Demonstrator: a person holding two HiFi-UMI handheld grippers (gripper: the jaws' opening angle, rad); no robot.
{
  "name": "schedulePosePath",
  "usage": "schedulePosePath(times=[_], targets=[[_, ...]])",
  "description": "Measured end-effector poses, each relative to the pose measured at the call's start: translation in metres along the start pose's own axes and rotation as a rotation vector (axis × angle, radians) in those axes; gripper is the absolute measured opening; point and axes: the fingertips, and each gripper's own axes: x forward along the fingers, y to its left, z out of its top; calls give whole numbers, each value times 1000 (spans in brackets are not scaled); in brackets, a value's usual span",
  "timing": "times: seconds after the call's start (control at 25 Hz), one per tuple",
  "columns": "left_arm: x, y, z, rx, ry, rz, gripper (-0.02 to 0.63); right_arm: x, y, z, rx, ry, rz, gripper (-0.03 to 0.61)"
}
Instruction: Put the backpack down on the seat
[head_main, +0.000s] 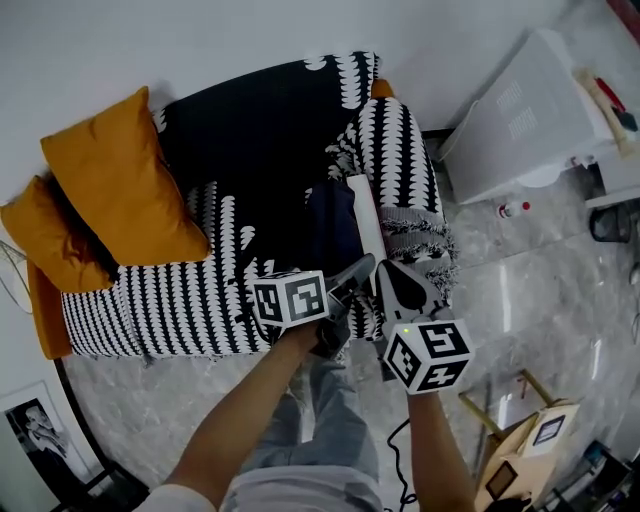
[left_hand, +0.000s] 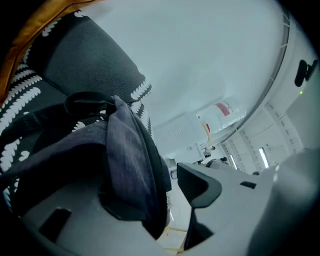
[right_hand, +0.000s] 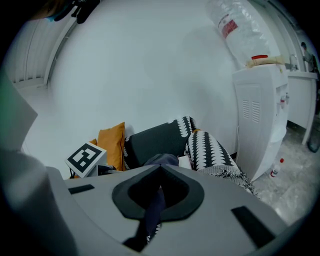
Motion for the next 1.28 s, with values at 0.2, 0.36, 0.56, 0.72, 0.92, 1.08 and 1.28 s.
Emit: schedulePosePath(times=[0.2, 0.36, 0.56, 0.72, 0.92, 1.08, 1.28], targets=[[5, -8, -13, 6, 67, -18, 242, 0, 1, 2, 14, -4, 2, 2], [5, -11, -17, -14, 95, -39, 259, 2, 1, 4, 9, -1, -3, 2], [-6, -10, -17, -17, 106, -28, 259, 3, 6, 8, -4, 6, -4, 2], [-15, -10, -20, -9, 121, -14, 259, 1, 15, 10, -11, 5, 0, 2], [-29, -10, -27, 1, 143, 4, 259, -5, 27, 14, -15, -4, 0, 2], [-40, -9, -27, 9, 141, 18, 259, -10, 38, 21, -25, -21, 0, 2], [-57, -7, -26, 28, 146, 45, 259, -17, 53, 22, -33, -27, -1, 2]])
